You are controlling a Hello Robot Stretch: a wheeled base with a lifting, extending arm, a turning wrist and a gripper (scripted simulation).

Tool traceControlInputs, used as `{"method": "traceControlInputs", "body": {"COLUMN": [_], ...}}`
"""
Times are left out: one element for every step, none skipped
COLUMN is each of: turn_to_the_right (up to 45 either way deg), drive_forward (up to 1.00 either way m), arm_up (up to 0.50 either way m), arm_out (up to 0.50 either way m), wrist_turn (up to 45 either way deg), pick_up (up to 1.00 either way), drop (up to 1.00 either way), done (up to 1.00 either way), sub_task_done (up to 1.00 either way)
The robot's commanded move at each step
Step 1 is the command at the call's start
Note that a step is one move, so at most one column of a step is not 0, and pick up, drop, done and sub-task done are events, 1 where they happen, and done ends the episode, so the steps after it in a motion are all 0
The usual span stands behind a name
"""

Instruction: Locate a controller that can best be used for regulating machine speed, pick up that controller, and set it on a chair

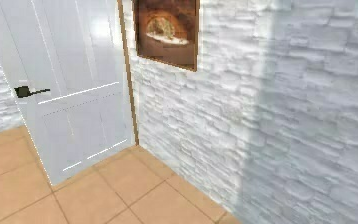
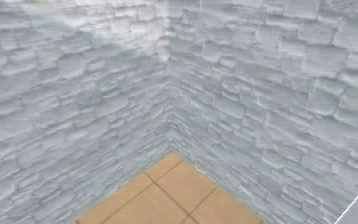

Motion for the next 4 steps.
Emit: {"method": "traceControlInputs", "body": {"turn_to_the_right": [-12.0,0.0,-45.0,-21.0], "drive_forward": [0.00,0.65,0.00,0.00], "arm_up": [0.00,0.00,0.00,0.00], "arm_out": [0.00,0.00,0.00,0.00], "wrist_turn": [0.0,0.0,0.0,0.0], "pick_up": [0.00,0.00,0.00,0.00], "drop": [0.00,0.00,0.00,0.00], "done": [0.00,0.00,0.00,0.00], "sub_task_done": [0.00,0.00,0.00,0.00]}}
